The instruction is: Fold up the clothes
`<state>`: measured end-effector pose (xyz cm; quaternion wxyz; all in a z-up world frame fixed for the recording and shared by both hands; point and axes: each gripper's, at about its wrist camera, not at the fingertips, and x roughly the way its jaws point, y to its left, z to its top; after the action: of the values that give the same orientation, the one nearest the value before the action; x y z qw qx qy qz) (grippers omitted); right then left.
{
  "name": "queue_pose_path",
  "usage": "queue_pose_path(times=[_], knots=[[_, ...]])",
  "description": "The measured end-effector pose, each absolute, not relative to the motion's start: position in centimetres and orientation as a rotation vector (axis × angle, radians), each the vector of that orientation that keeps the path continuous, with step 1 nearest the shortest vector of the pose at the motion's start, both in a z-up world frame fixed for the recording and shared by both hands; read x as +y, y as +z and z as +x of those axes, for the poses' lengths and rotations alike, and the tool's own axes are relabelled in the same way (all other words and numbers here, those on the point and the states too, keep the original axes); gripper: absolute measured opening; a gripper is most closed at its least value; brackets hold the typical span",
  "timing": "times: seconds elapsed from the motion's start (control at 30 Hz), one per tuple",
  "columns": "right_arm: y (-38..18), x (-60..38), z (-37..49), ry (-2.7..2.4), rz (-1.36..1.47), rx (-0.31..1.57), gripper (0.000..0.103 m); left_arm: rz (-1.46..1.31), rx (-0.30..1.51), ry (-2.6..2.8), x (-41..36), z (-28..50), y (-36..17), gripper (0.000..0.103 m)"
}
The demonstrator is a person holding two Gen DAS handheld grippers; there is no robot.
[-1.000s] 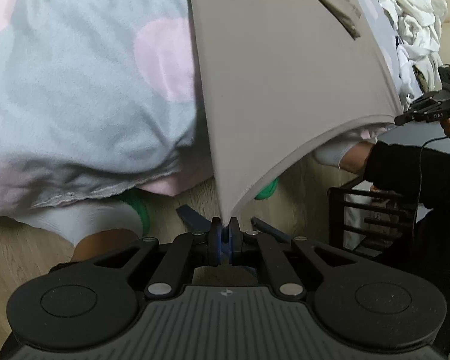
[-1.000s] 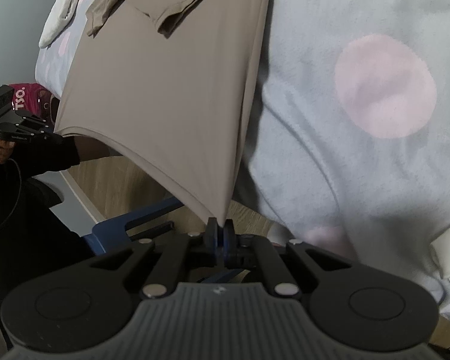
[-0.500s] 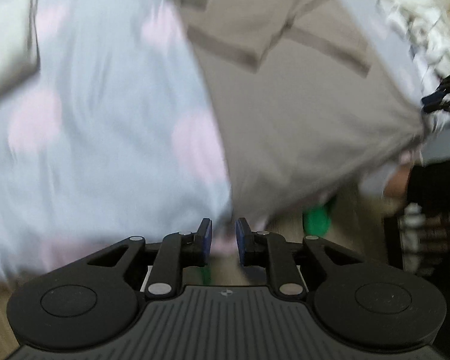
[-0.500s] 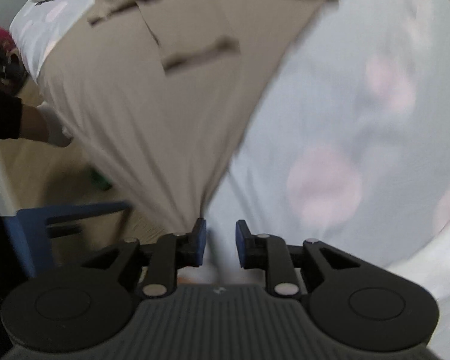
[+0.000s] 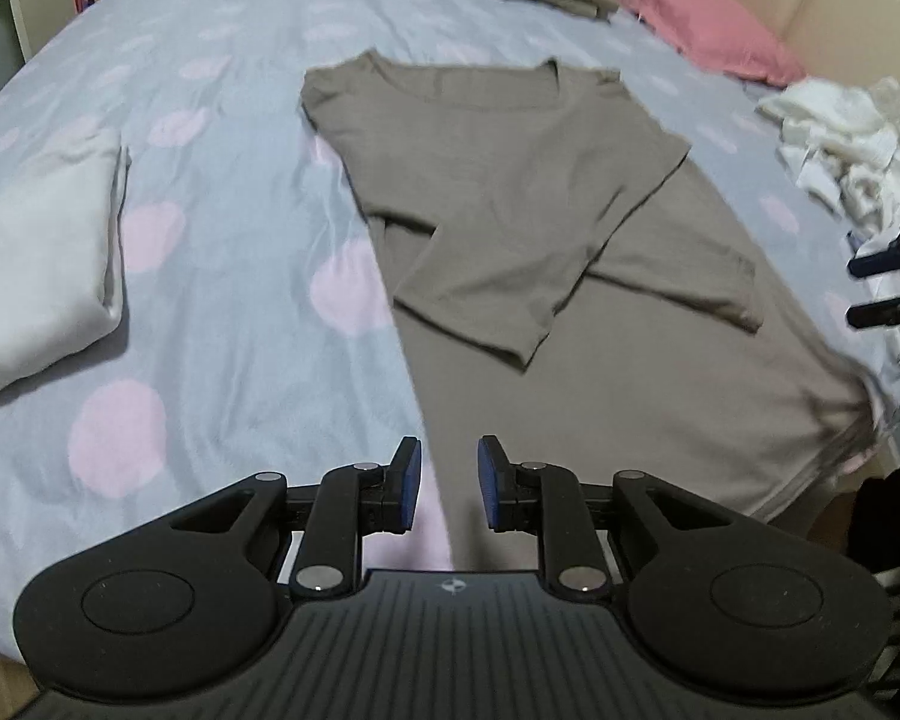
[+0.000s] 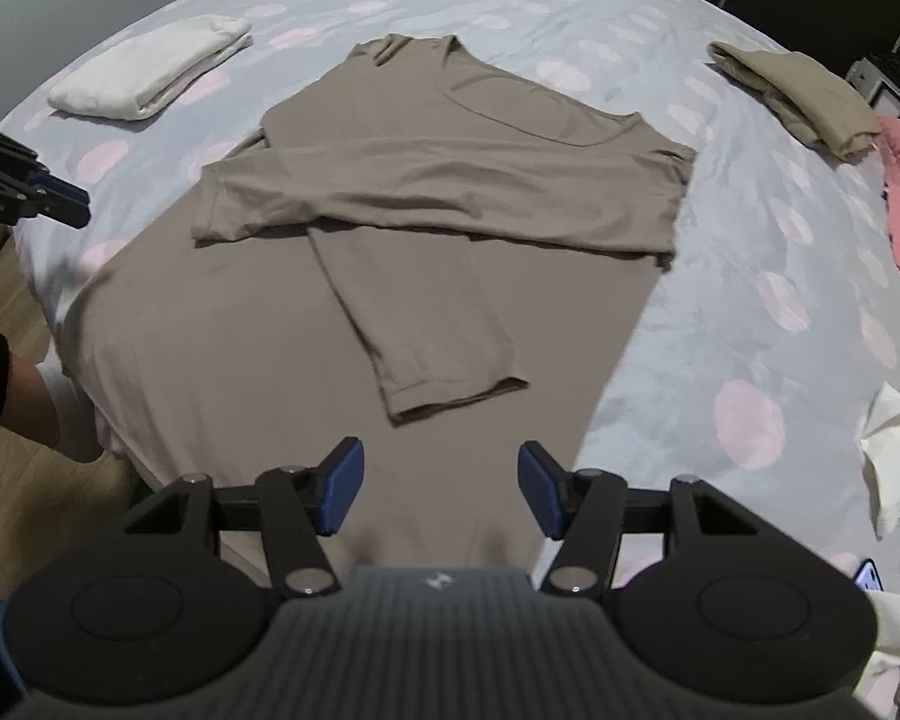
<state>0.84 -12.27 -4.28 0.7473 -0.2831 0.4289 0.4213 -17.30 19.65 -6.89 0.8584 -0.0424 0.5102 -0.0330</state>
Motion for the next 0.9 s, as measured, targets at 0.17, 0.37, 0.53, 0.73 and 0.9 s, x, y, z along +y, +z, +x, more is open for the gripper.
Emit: queue_pose_path(times=[0.17,0.37,0.53,0.73,0.9], knots=[[-4.3,-11.5,0.8,0.930,-0.629,0.929,0.060,-0.084,1.078,-0.067,20.0,-16.5,-6.4,0.024],[-3.6,-9.8,3.2,0.956,-0.642,0.879,0.060,-0.047,1.055,-0.104,21.0,-13.4,-3.7,0.042],[-2.9,-8.5,6.9,0.950,-0.616,0.842,0.060,-0.045,1.015,-0.107,22.7,-9.0,-2.1,0.045],[-4.1,-10.2,10.1,0.883,-0.584,0.881,0.060,-0.044,0.992,-0.102,24.5,-5.8,-4.0,0.045],[-6.2,-12.3,11.6,0.832,-0.569,0.948,0.060,-0.149,1.084,-0.084,26.0,-5.5,-6.5,0.045]])
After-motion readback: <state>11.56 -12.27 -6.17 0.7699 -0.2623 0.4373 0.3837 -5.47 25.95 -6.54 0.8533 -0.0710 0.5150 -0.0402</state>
